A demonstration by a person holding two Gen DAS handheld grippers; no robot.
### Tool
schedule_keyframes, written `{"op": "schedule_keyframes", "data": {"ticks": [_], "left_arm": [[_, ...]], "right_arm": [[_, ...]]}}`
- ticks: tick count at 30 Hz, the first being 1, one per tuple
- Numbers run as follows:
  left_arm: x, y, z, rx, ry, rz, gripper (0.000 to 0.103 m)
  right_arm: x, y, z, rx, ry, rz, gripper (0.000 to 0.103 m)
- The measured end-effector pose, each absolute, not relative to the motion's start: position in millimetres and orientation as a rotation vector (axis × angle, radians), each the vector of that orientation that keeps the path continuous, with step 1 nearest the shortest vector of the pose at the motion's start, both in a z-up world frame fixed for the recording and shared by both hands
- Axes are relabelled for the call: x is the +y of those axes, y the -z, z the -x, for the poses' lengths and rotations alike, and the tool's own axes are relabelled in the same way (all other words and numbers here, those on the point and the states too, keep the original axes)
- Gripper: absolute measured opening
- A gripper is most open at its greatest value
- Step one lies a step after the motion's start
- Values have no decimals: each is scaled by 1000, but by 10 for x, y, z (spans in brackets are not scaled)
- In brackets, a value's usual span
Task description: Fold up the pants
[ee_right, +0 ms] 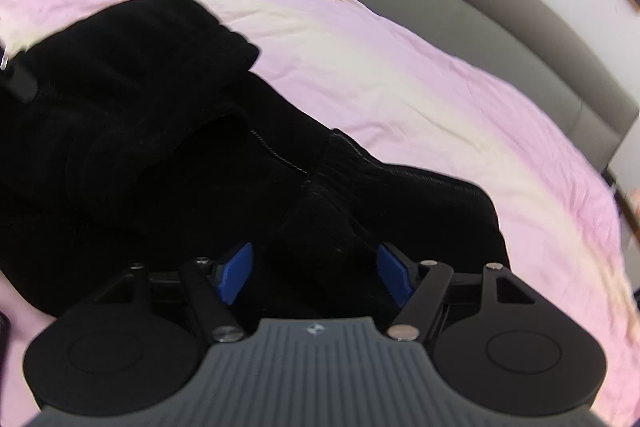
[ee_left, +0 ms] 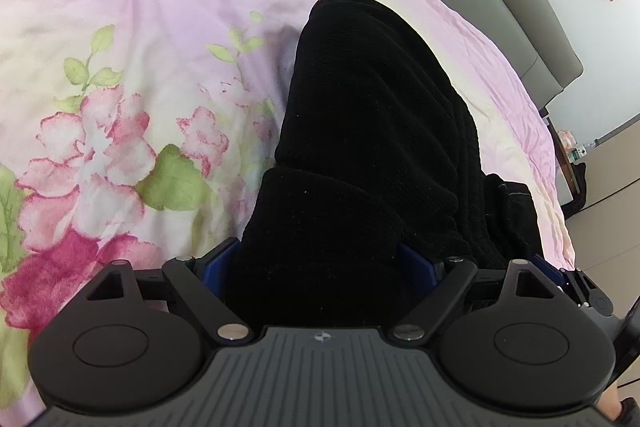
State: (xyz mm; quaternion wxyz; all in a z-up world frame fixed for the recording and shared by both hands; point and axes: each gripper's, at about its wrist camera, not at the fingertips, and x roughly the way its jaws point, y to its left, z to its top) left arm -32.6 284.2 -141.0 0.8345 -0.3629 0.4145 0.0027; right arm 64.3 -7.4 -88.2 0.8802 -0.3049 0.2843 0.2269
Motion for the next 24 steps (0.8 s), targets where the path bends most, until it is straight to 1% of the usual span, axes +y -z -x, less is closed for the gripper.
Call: {"op": "schedule_keyframes", "data": {"ticks": [3, 5, 7, 10, 15, 16, 17, 18, 19, 22, 24], "left_arm": [[2845, 1409, 329, 878, -5, 770, 99], [2848, 1409, 328, 879, -4, 772, 99], [2854, 1407, 325, 881, -2, 773, 99], [2852, 1403, 321, 883, -3, 772, 99], [2850, 1397, 313, 886, -1, 772, 99], [2850, 1399, 315, 885, -1, 771, 99], [2851, 1401, 318, 884, 0, 771, 99], [2854, 1404, 321, 884, 1, 772, 99], [2856, 1405, 325, 883, 1, 775, 99], [2864, 1409, 330, 884, 1, 781, 99], [2865, 1410, 326, 885, -1, 782, 99]], "right_arm": [[40, 1088, -586, 489, -429, 849, 65], [42, 1175, -630, 488, -463, 900, 64], [40, 1221, -696, 513, -503, 924, 57], [101, 1269, -638, 481, -553, 1015, 54], [156, 1349, -546, 406, -533, 1146, 54], [168, 1362, -565, 413, -529, 1149, 52], [177, 1361, -580, 428, -528, 1142, 48], [188, 1353, -615, 449, -523, 1130, 36], [210, 1331, -674, 476, -523, 1100, 33], [191, 1121, -796, 558, -519, 912, 26], [128, 893, -825, 547, -519, 785, 25]]}}
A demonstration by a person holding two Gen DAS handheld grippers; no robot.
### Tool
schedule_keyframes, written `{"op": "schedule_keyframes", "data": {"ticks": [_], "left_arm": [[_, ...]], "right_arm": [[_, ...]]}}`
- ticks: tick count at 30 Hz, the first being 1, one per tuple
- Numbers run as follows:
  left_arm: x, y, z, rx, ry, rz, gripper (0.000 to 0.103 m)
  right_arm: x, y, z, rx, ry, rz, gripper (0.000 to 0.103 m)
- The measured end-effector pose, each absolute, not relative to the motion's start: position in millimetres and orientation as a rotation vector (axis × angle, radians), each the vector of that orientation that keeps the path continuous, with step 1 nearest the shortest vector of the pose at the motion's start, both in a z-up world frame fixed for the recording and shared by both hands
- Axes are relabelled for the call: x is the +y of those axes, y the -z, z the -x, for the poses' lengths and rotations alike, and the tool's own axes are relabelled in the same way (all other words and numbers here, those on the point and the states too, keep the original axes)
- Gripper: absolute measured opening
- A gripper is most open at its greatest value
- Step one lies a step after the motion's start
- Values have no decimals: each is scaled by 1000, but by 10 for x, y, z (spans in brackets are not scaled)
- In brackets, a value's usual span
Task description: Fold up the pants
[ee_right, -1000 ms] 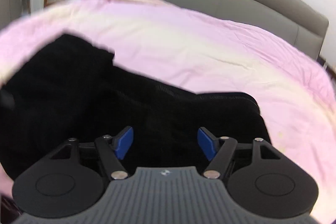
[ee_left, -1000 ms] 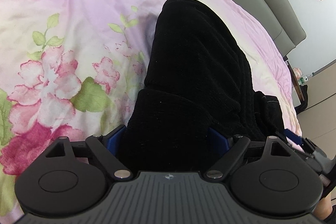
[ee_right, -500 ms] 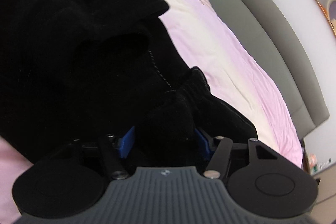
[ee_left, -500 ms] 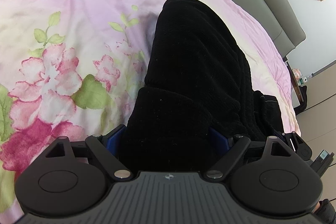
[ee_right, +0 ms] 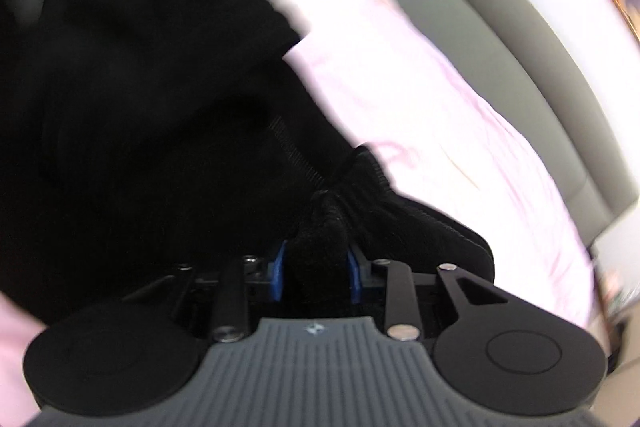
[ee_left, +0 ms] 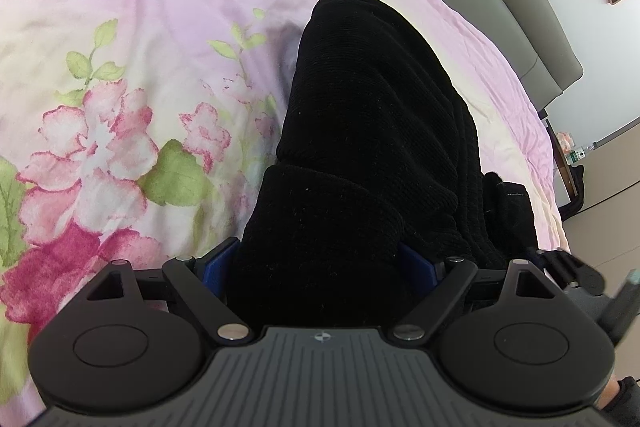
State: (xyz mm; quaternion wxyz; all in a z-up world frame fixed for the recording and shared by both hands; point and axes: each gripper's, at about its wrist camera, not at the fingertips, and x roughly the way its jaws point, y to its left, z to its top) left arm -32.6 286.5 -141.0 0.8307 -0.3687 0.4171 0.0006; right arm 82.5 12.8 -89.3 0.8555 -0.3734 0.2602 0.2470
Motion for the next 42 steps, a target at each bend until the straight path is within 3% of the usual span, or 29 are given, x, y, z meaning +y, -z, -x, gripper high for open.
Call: {"op": "schedule_keyframes", "data": {"ticks": [5, 12, 17, 22, 24, 28, 33, 38, 39, 42], "left_arm": [[2851, 1407, 299, 892, -7, 777, 102], [2847, 1413, 333, 888, -1, 777, 102], [2848, 1421, 309, 894, -5, 777, 103], [2848, 1424, 308, 893, -5, 776, 103], [2845, 1428, 299, 893, -6, 773, 103], [2832, 1429, 314, 889, -7, 769, 103], [2828, 1428, 327, 888, -7, 766, 103], [2840, 1435, 312, 888, -7, 773, 103], [2840, 1436, 306, 890, -8, 773, 103], [2828, 1433, 295, 893, -9, 765, 103]], "right_arm": [[144, 395, -677, 460, -602, 645, 25], [374, 922, -674, 588, -649, 707, 27], [361, 920, -762, 661, -668, 674, 41], [59, 425, -943, 713, -700, 295, 41], [-33, 285, -1017, 712, -707, 149, 41], [30, 388, -1151, 767, -599, 124, 24], [-4, 944, -1298, 907, -520, 26, 23], [56, 793, -1238, 858, -498, -14, 25], [75, 738, -1231, 836, -503, -18, 26], [191, 646, -1329, 812, -542, -56, 42]]}}
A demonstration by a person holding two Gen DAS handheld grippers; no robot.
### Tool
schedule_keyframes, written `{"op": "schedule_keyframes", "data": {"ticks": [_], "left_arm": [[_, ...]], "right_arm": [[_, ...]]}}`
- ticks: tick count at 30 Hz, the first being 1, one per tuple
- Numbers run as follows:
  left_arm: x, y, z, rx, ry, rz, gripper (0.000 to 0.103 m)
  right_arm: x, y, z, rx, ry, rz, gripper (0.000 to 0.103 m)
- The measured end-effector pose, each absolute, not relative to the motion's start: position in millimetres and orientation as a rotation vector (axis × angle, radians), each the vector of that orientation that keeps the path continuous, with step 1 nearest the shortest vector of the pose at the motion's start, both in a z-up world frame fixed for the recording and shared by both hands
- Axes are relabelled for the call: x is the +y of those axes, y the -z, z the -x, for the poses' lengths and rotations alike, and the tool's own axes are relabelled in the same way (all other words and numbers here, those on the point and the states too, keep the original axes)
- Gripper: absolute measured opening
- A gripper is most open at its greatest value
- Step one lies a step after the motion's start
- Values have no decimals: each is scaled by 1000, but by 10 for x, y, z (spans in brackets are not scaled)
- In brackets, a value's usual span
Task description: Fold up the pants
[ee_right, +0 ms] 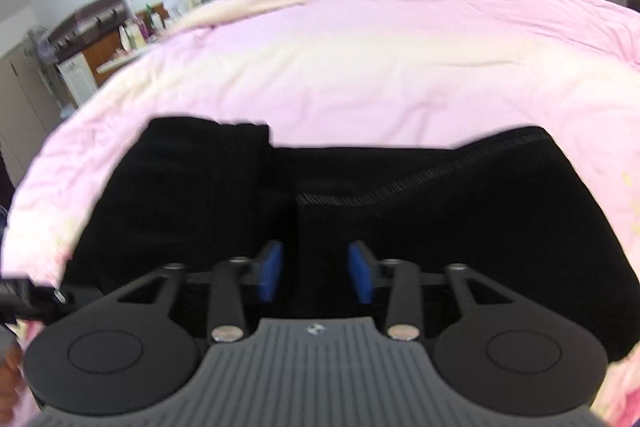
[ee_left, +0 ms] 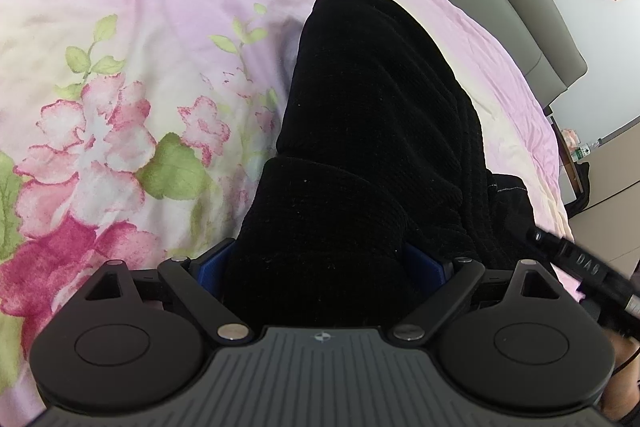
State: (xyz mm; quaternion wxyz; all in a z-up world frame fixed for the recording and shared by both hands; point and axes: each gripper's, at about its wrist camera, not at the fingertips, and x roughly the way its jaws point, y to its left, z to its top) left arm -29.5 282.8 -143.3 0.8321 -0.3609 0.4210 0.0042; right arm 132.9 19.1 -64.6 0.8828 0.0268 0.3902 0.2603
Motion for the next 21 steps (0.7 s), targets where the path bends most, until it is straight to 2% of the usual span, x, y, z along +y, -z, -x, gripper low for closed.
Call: {"op": "schedule_keyframes", "data": {"ticks": [4, 8, 11, 12, 14, 16, 18, 21], "left_arm": [[2827, 1437, 302, 891, -5, 767, 103], [2817, 1443, 313, 886, -7, 764, 103], [2810, 1442, 321, 887, -7, 763, 103], [2808, 1439, 321, 887, -7, 763, 103], [2809, 1439, 316, 892, -10, 765, 103], [2817, 1432, 313, 892, -10, 770, 103], [2792, 1359, 332, 872, -19, 753, 101], [2655, 1198, 348, 845, -24, 649, 101]], "right_arm": [[251, 624, -1562, 866, -619, -218, 43], [437, 659, -1725, 843, -626, -245, 48], [573, 776, -1860, 893, -685, -293, 49], [609, 786, -1875, 895, -709, -297, 37], [646, 763, -1877, 908, -723, -278, 30], [571, 716, -1887, 911, -728, -307, 14], [391, 613, -1839, 880, -754, -383, 9], [159, 503, -1709, 836, -772, -469, 8]]}}
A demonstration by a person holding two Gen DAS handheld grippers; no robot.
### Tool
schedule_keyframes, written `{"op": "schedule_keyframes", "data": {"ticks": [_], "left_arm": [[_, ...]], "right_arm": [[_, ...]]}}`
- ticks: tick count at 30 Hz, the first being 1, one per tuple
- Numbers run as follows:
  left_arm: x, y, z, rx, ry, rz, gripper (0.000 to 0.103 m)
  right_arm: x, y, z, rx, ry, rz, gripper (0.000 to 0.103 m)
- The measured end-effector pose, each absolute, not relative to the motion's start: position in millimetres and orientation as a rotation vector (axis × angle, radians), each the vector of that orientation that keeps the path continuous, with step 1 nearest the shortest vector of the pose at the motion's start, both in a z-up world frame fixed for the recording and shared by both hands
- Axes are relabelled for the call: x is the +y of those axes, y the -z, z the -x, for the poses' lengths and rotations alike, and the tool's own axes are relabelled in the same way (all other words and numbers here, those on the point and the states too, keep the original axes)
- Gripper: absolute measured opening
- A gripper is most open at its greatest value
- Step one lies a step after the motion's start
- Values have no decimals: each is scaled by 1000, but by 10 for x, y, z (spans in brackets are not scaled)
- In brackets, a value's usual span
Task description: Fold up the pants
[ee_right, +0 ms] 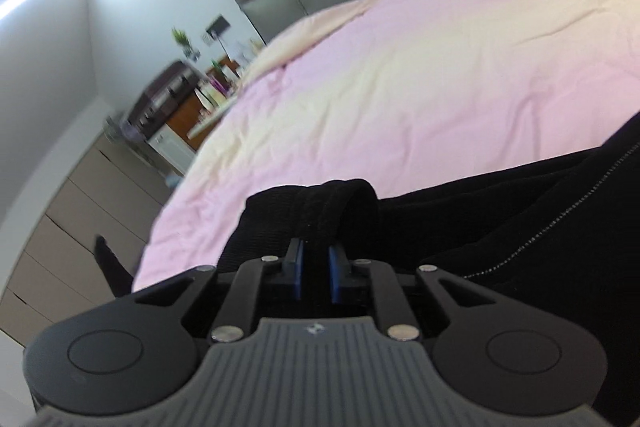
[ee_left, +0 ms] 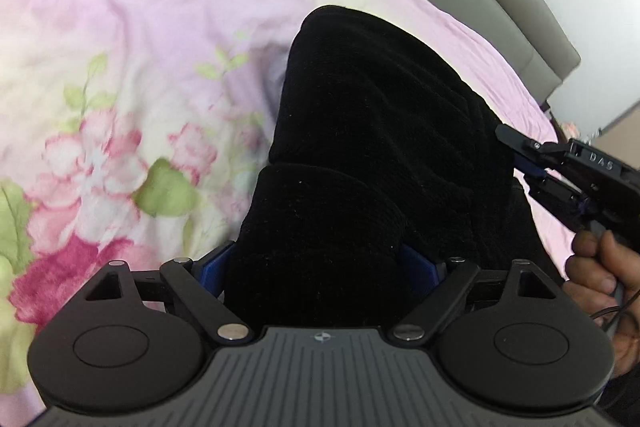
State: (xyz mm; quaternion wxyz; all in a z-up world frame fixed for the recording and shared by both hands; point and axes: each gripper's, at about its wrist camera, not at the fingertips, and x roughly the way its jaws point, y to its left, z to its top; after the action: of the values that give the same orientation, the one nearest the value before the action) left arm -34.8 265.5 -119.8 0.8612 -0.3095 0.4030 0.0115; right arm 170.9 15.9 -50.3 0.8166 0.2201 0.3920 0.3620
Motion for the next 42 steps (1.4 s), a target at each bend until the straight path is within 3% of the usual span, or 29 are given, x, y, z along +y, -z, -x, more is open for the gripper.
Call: {"op": "schedule_keyframes", "data": {"ticks": [8, 18, 26, 28, 36, 42], "left_arm": [[2725, 1400, 343, 884, -19, 714, 103], [2687, 1344, 420, 857, -37, 669, 103], [2595, 1107, 372, 903, -93, 594, 103], [2534, 966, 393, 889, -140, 540, 102], [2112, 441, 270, 794, -104, 461, 102], [1504, 453, -142, 827, 0, 344, 102]], "right_arm": [[334, 967, -1652, 937, -653, -248, 5], [-854, 435, -1281, 747, -630, -395, 35], [-2268, 701, -1024, 703, -312, -693, 48], [-2468, 830, -1028, 739, -172, -798, 60], [-2595, 1138, -1136, 813, -112, -942, 61], [-2459, 1203, -1161, 831, -206, -994, 63]]}}
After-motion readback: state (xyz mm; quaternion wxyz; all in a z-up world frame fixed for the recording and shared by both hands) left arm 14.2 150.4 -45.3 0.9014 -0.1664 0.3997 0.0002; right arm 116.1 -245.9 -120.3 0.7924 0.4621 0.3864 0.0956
